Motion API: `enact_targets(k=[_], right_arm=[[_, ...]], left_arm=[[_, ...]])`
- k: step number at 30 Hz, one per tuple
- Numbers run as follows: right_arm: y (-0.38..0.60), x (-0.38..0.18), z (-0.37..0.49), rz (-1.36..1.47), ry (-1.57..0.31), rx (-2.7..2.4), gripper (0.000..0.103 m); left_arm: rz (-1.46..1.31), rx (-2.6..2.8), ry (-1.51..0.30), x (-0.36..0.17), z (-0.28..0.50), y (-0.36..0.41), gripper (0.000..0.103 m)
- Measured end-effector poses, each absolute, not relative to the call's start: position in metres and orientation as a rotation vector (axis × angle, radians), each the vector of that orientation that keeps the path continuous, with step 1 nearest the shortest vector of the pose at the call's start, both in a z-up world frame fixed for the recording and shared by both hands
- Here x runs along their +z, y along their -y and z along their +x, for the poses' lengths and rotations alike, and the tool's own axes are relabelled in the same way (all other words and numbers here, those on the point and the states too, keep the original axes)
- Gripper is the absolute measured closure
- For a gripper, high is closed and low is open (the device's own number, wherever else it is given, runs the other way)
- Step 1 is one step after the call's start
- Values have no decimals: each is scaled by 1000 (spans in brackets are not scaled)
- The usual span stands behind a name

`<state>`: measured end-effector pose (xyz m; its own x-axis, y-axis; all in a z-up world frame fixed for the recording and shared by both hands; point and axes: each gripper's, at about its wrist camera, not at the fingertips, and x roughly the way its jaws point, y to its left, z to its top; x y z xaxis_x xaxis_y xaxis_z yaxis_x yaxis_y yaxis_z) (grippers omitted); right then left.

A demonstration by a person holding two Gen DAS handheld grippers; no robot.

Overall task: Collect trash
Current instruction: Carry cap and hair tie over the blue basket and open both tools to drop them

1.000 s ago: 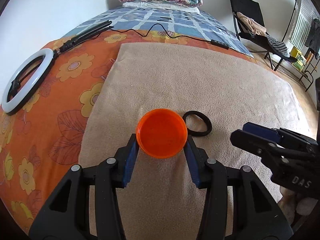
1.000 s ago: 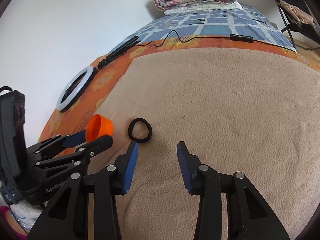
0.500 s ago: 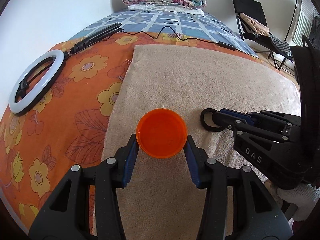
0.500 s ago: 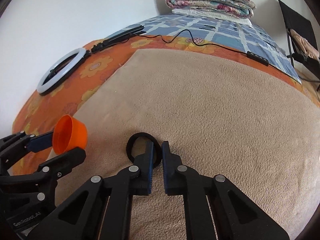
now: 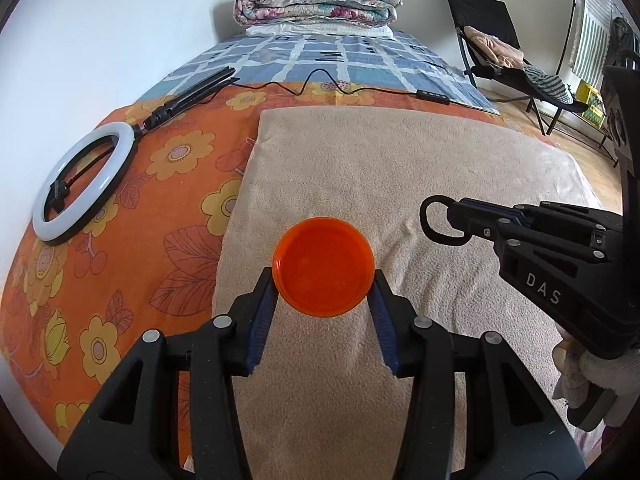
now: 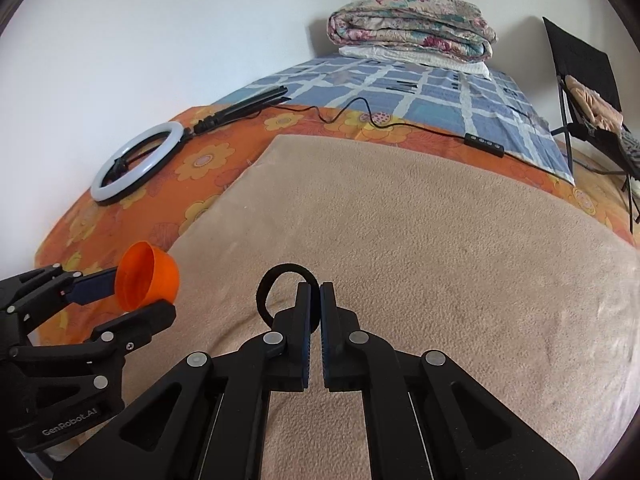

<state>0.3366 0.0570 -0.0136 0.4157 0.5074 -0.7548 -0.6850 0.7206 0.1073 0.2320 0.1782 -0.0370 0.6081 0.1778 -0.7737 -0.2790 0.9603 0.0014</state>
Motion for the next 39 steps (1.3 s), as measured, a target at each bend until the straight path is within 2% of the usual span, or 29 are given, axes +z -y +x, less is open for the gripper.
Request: enact_targets(k=[12, 20, 30, 39], right_arm=[[-6, 43, 287, -255, -786, 741, 100], [36, 67, 240, -246, -761, 746, 100], [87, 73, 179, -279, -744, 761, 100], [127, 50, 134, -289, -808, 780, 100]], left_arm=[[-72, 209, -811, 17, 183, -126, 56], [-47, 151, -802, 34, 139, -83, 56], [-51, 62, -821, 30, 77, -29, 56], [-35, -3, -894, -2, 24, 6, 56]])
